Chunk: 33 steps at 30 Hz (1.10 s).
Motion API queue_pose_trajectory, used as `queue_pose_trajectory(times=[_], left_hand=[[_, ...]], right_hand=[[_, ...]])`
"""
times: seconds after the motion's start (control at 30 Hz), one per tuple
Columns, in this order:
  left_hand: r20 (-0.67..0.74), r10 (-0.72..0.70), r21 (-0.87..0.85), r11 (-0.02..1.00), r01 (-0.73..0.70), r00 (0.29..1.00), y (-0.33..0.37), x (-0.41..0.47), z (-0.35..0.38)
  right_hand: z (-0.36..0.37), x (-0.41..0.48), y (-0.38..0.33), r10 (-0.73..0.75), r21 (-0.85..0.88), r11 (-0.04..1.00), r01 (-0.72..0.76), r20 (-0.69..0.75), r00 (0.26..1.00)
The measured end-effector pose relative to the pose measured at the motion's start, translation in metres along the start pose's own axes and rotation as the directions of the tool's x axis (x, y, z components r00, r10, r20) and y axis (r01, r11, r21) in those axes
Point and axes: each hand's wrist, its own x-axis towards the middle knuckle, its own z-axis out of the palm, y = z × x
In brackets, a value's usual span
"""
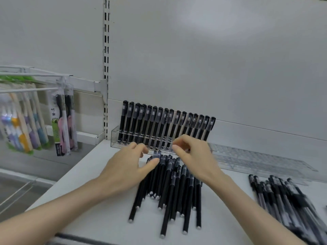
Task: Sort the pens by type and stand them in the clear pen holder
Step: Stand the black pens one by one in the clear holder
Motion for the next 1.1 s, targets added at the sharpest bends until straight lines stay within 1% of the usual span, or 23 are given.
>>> queue_pose_trajectory(times=[0.1, 0.2, 0.3, 0.4, 0.47, 0.57, 0.67, 0.8, 0.93, 0.97, 1.03, 1.1], left_hand=[[0.068, -0.132, -0.009, 0.991, 0.133, 0.989, 0.013, -0.027, 0.005], [0.087, -0.191, -0.018, 0.981, 0.193, 0.978, 0.019, -0.039, 0.013], [0.087, -0.259, -0.084, 0.96, 0.266, 0.962, 0.022, -0.038, 0.011], [0.088, -0.312, -0.119, 0.939, 0.321, 0.946, 0.02, -0.034, 0.006], [0.1, -0.351, -0.13, 0.923, 0.362, 0.931, 0.016, -0.03, 0.002], [0.155, -0.384, -0.103, 0.91, 0.402, 0.91, 0.012, -0.023, -0.002], [0.17, -0.372, -0.144, 0.906, 0.397, 0.912, 0.007, -0.019, -0.002], [0.219, -0.347, -0.32, 0.857, 0.403, 0.912, -0.001, -0.021, 0.0], [0.236, -0.281, -0.499, 0.786, 0.364, 0.93, -0.004, -0.023, -0.005], [0.229, -0.244, -0.551, 0.766, 0.332, 0.942, -0.003, -0.023, -0.008], [0.208, -0.158, -0.641, 0.724, 0.256, 0.965, 0.001, -0.019, -0.015], [0.194, -0.089, -0.703, 0.681, 0.202, 0.977, 0.006, -0.014, -0.021]], right_hand=[[0.007, -0.021, 0.003, -0.03, -0.057, 0.998, 0.04, 0.174, 0.984], [0.016, -0.036, 0.007, -0.05, -0.098, 0.992, 0.08, 0.278, 0.959], [0.019, -0.042, 0.01, -0.032, -0.084, 0.995, 0.059, 0.286, 0.958], [0.021, -0.045, 0.01, -0.027, -0.11, 0.992, 0.062, 0.297, 0.954], [0.021, -0.046, 0.01, -0.024, -0.115, 0.991, 0.061, 0.304, 0.952], [0.022, -0.046, 0.011, -0.017, -0.104, 0.993, 0.05, 0.298, 0.955], [0.023, -0.046, 0.012, -0.011, -0.102, 0.994, 0.043, 0.29, 0.957], [0.021, -0.046, 0.01, 0.003, -0.08, 0.997, 0.021, 0.288, 0.958], [0.01, -0.044, 0.001, -0.004, -0.03, 0.999, 0.011, 0.223, 0.975], [0.007, -0.042, -0.003, -0.011, 0.013, 1.0, 0.008, 0.201, 0.98], [0.001, -0.036, -0.016, 0.011, 0.168, 0.985, -0.038, 0.16, 0.987], [-0.001, -0.024, -0.026, 0.055, 0.34, 0.936, -0.094, 0.121, 0.991]])
